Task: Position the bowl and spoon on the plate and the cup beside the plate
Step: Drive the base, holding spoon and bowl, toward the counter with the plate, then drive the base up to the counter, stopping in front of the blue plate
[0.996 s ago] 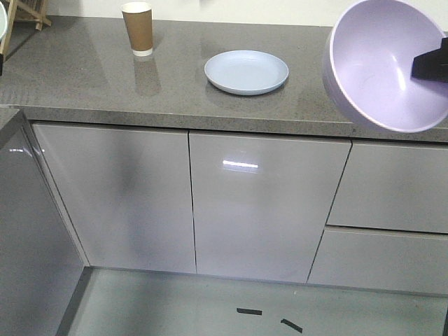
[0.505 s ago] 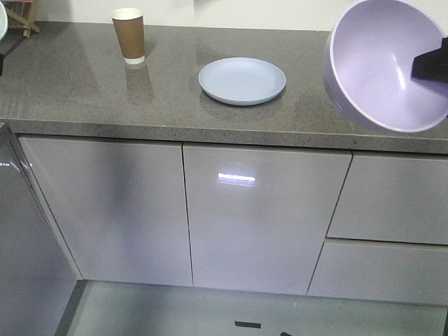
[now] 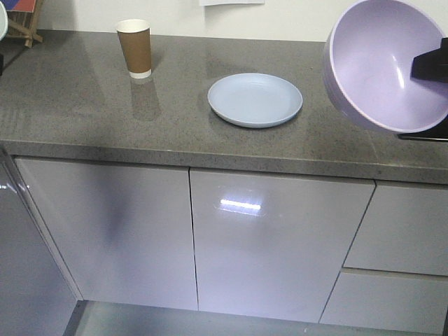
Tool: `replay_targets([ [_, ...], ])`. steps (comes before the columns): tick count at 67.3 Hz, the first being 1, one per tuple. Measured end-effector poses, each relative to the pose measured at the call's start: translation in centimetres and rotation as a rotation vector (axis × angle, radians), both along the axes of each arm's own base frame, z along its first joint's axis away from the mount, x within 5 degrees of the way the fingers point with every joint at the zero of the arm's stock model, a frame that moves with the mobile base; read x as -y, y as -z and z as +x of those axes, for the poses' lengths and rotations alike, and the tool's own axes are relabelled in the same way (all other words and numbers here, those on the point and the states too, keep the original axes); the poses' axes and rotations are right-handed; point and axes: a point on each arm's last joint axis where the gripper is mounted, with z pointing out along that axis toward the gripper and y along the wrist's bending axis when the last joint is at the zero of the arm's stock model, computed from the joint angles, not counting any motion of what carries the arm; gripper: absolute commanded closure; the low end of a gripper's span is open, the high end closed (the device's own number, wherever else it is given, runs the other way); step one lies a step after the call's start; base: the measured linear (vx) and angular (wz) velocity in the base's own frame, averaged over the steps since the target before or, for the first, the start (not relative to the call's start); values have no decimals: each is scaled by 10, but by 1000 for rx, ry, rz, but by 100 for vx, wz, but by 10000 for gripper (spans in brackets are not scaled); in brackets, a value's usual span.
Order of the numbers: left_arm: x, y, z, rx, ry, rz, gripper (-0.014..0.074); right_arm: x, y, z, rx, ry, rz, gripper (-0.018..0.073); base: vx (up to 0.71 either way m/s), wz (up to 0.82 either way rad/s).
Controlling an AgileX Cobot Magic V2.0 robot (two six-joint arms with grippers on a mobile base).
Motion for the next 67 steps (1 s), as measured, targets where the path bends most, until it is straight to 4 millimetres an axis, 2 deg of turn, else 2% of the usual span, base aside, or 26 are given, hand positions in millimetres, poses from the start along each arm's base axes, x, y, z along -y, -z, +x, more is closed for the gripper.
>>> replay_targets([
  [67,0,0,0,0,0,0,604,0,0,0,0,0,0,565,16,-4],
])
